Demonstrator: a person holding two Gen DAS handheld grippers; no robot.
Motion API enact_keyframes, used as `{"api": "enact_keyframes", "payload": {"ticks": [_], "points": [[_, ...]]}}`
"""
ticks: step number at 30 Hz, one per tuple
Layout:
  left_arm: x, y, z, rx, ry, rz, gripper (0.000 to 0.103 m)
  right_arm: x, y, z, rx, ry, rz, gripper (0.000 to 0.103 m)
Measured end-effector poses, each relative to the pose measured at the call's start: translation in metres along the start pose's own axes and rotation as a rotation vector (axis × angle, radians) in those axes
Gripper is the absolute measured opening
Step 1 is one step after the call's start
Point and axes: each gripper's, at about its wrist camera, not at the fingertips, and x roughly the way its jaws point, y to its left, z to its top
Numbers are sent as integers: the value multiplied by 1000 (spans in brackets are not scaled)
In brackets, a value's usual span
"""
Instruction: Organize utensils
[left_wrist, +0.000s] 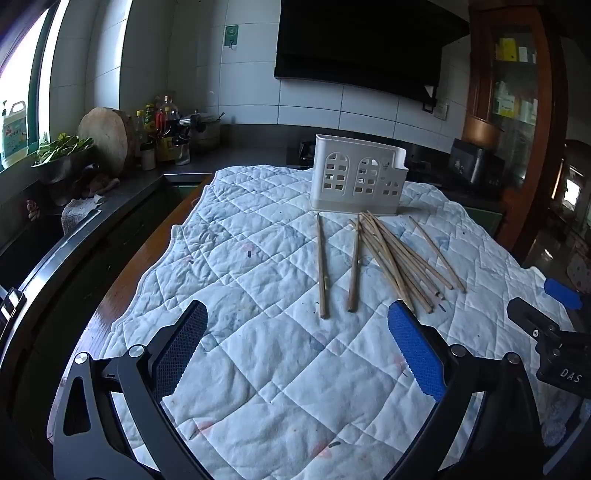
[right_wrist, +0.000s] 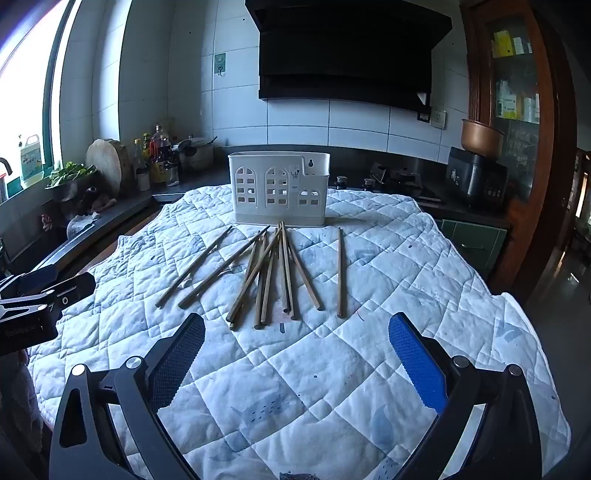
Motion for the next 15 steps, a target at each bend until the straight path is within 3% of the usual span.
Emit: {"api": "enact_keyframes", "payload": {"ticks": [7,15], "points": [[-6,-7,-1,19,-11,19,97,-2,1,0,11,-11,21,97],[-2,-4,-2,-2,17,-10,97,-4,2,5,2,-16,8,97]]}}
